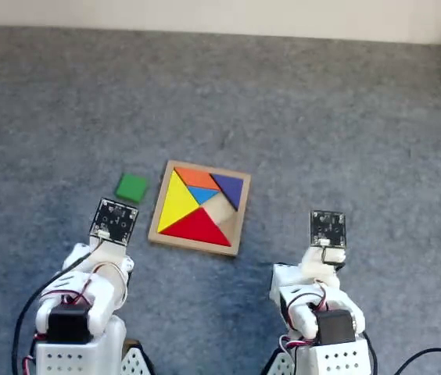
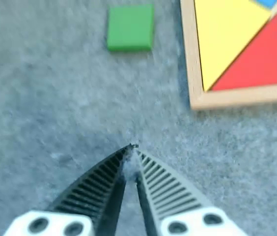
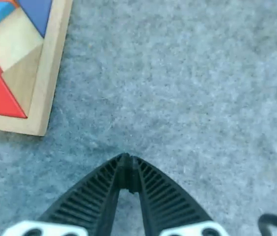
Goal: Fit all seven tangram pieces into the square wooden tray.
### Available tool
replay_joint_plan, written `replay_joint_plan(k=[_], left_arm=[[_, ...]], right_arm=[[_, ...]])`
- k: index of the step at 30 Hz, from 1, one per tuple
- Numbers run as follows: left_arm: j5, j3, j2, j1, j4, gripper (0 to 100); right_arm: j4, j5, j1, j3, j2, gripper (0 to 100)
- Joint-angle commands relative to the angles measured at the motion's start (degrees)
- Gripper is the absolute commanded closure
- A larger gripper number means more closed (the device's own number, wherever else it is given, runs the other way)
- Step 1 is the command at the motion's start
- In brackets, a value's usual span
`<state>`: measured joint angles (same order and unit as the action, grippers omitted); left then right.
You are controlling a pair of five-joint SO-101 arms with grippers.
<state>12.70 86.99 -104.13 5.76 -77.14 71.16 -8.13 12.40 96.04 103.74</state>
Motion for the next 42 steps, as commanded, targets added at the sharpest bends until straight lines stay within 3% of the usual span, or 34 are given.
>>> replay_joint_plan(k=[1, 3, 7, 10, 18, 24, 29, 36, 42], left_arm=[[11.78, -6.2, -0.4, -1.01, 0.0, 100], [16.35, -8.48, -0.4, -0.92, 0.0, 100], [14.86, -17.45, 0.04, 1.45, -0.53, 98], [14.86, -23.52, 2.95, 6.64, -0.53, 90], [15.03, -38.46, 37.23, 10.24, 0.0, 85], [11.08, -50.15, 63.78, 10.07, 0.0, 69], [10.64, -59.3, 80.48, 7.43, 0.26, 69], [10.37, -67.03, 98.68, 6.02, 9.49, 70], [4.22, -73.63, 111.25, 5.76, 15.56, 69]], right_arm=[[0.04, -0.7, -0.66, 8.22, 0.84, 99.5], [0.04, -0.7, -0.66, 8.22, 0.84, 99.5], [-0.04, -0.7, -0.66, 8.22, 0.84, 99.5], [-0.04, -0.7, -0.66, 8.22, 0.84, 99.5], [-0.04, -0.7, -0.66, 8.22, 0.84, 99.5], [-0.04, -0.7, -0.84, 8.22, 0.84, 99.5], [-0.84, -0.7, -0.92, 8.22, 0.84, 99.5], [-0.84, -0.7, -0.92, 8.22, 0.84, 99.5], [-0.84, -0.7, -0.92, 8.22, 0.84, 99.5]])
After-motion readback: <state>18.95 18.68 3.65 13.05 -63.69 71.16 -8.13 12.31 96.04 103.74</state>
